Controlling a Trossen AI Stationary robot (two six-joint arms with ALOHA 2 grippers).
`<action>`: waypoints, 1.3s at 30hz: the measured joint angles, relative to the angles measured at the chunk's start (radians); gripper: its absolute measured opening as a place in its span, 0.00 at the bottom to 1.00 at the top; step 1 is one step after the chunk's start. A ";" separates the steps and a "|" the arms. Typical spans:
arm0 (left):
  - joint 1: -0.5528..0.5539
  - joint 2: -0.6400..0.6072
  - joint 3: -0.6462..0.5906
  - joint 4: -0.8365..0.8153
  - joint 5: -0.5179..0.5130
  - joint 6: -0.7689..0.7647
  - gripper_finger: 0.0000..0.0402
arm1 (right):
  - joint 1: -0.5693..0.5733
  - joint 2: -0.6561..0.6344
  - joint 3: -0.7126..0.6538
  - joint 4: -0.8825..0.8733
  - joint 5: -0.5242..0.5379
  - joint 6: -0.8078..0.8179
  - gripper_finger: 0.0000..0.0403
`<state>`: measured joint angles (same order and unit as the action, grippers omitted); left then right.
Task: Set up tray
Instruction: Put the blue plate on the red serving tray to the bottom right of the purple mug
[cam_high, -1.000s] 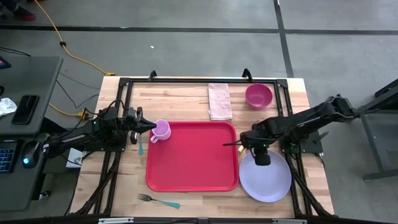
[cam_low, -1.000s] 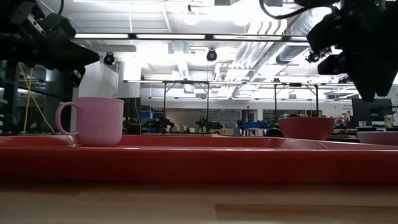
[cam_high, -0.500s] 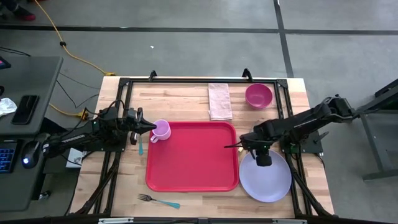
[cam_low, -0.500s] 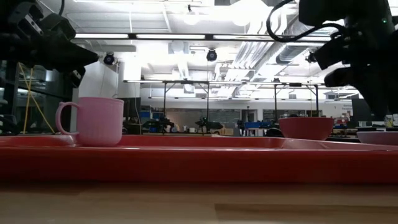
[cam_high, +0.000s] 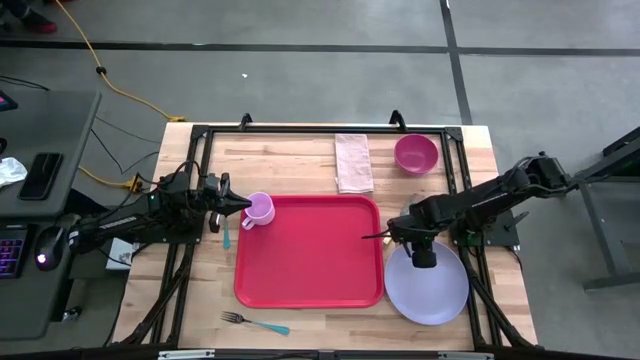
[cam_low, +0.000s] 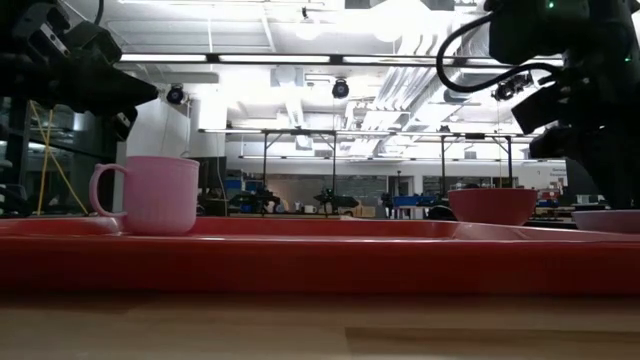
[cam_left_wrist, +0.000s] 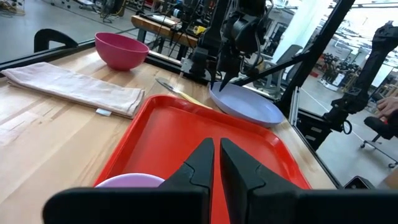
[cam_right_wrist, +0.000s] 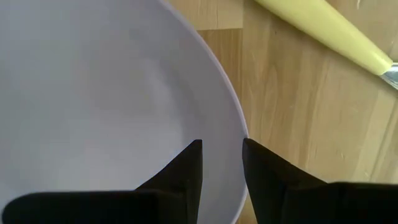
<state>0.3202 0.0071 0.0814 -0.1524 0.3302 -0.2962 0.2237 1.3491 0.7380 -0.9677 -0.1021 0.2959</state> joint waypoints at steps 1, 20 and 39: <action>0.000 0.000 0.000 0.000 0.000 -0.001 0.14 | 0.000 0.000 0.000 0.001 0.000 0.000 0.23; 0.000 0.000 0.000 -0.004 -0.003 -0.023 0.15 | 0.000 0.000 0.031 -0.003 -0.032 0.062 0.23; 0.000 0.000 0.002 -0.024 -0.011 -0.027 0.14 | 0.000 0.000 -0.016 0.024 -0.002 0.013 0.23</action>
<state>0.3202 0.0071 0.0830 -0.1767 0.3192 -0.3233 0.2237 1.3491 0.7224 -0.9441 -0.1038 0.3086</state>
